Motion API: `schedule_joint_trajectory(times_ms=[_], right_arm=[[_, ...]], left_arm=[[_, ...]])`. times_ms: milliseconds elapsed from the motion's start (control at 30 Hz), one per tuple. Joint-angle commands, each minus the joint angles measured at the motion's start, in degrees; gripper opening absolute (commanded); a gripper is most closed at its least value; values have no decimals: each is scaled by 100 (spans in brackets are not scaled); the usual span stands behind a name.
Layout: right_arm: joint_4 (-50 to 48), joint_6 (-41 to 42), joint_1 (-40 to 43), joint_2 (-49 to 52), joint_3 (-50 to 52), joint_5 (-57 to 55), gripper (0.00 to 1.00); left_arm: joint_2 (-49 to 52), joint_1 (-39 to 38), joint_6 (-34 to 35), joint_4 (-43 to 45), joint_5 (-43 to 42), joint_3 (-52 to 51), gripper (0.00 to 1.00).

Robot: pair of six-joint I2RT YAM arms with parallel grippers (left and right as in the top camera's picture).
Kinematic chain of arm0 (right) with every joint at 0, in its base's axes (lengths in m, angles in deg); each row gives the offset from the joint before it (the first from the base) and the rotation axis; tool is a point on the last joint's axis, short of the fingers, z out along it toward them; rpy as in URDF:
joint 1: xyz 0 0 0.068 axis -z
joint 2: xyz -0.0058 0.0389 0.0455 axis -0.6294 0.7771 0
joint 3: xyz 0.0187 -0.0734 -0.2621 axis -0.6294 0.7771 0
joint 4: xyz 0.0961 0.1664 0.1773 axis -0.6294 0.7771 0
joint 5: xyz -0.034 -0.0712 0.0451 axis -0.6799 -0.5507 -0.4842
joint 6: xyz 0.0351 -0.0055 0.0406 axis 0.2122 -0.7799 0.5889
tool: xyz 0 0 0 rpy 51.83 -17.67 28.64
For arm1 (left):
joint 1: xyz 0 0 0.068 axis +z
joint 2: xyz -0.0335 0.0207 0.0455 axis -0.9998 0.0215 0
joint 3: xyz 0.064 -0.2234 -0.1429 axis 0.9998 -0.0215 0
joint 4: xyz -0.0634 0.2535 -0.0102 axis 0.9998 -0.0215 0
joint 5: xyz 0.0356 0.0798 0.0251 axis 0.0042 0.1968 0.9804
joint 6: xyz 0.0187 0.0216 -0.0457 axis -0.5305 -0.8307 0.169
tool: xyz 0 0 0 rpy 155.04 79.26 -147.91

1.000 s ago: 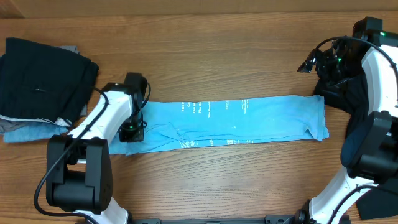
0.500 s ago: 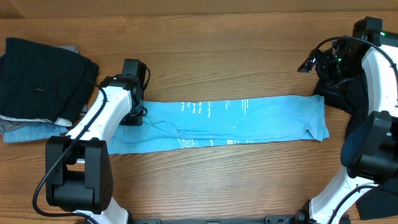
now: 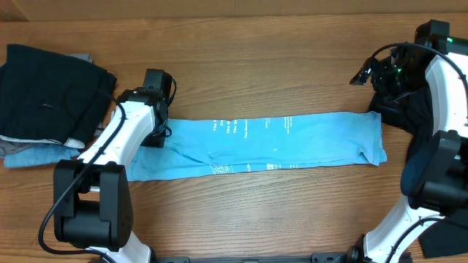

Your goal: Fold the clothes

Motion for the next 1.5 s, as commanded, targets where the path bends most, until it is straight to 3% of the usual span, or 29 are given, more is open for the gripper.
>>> schedule_joint_trajectory(times_ms=[0, 133, 300, 400, 433, 500, 700, 1100, 1200, 1333, 1467], right_arm=[[-4, -20, 11, -127, -140, 35, 100], [-7, -20, 11, -127, -140, 35, 100], [-4, -22, 11, -127, -140, 35, 100], [-7, -20, 11, -127, -140, 35, 100], [-4, -20, 11, -127, -140, 35, 100], [-4, -20, 11, -127, -140, 35, 100], [-7, -22, 11, -127, -140, 35, 100], [-4, -22, 11, -127, -140, 35, 100], [-4, -20, 11, -127, -140, 35, 100], [-4, -20, 11, -127, -140, 35, 100], [-7, -22, 11, -127, -140, 35, 100]], left_arm=[[66, 22, -302, 4, 129, 101, 66], [66, 15, -809, 144, 271, 219, 66], [26, 15, -990, -704, -87, 542, 52], [28, 2, -2146, -651, -734, 623, 6], [28, -26, -2518, -713, -857, 623, 4], [28, -114, -3106, -1062, -863, 621, 4], [35, -249, -3126, -2015, -885, 498, 4], [72, -291, -2835, -898, -372, -737, 4], [72, -284, -2804, -645, -326, -861, 11], [-153, -284, -3045, -1235, -129, 87, 21], [-437, -164, -3633, -2400, 155, 1757, 34]])
